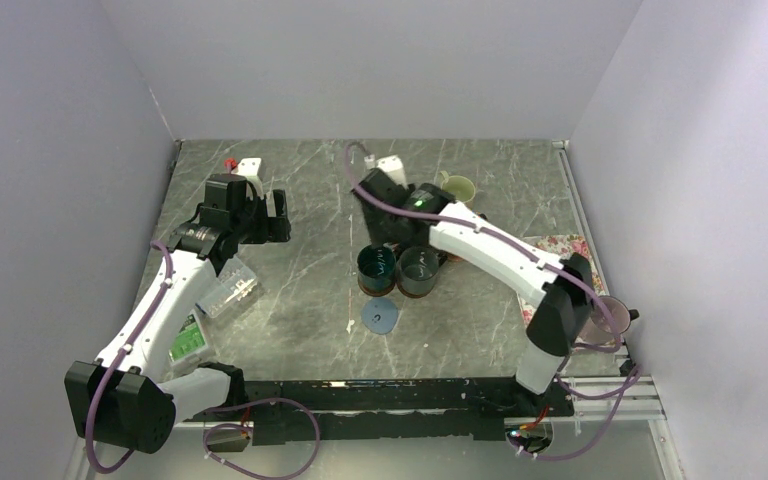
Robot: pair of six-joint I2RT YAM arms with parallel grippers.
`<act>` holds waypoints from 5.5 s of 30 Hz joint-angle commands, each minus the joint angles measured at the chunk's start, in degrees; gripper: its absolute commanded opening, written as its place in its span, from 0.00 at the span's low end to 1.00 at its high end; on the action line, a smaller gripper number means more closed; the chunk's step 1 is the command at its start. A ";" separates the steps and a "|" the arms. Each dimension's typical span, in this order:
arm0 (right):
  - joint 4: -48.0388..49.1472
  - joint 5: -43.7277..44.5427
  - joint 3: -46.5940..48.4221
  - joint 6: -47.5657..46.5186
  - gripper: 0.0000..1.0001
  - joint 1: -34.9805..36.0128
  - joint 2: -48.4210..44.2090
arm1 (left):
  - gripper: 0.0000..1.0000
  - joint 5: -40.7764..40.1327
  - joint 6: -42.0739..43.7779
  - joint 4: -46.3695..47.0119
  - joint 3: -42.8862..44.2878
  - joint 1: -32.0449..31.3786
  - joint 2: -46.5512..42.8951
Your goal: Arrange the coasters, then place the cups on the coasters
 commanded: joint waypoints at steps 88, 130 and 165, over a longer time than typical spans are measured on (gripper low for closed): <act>-3.23 2.47 -6.36 16.24 0.00 -1.81 -18.34 | 0.93 1.64 -0.78 2.24 -0.18 0.14 -1.18; -8.03 6.34 -2.26 47.68 0.00 16.23 8.98 | 0.93 1.65 -0.63 2.06 -0.18 0.14 -2.78; -1.11 5.40 -6.99 38.37 0.00 14.49 11.15 | 0.93 1.52 -0.52 2.06 -0.19 0.14 -2.89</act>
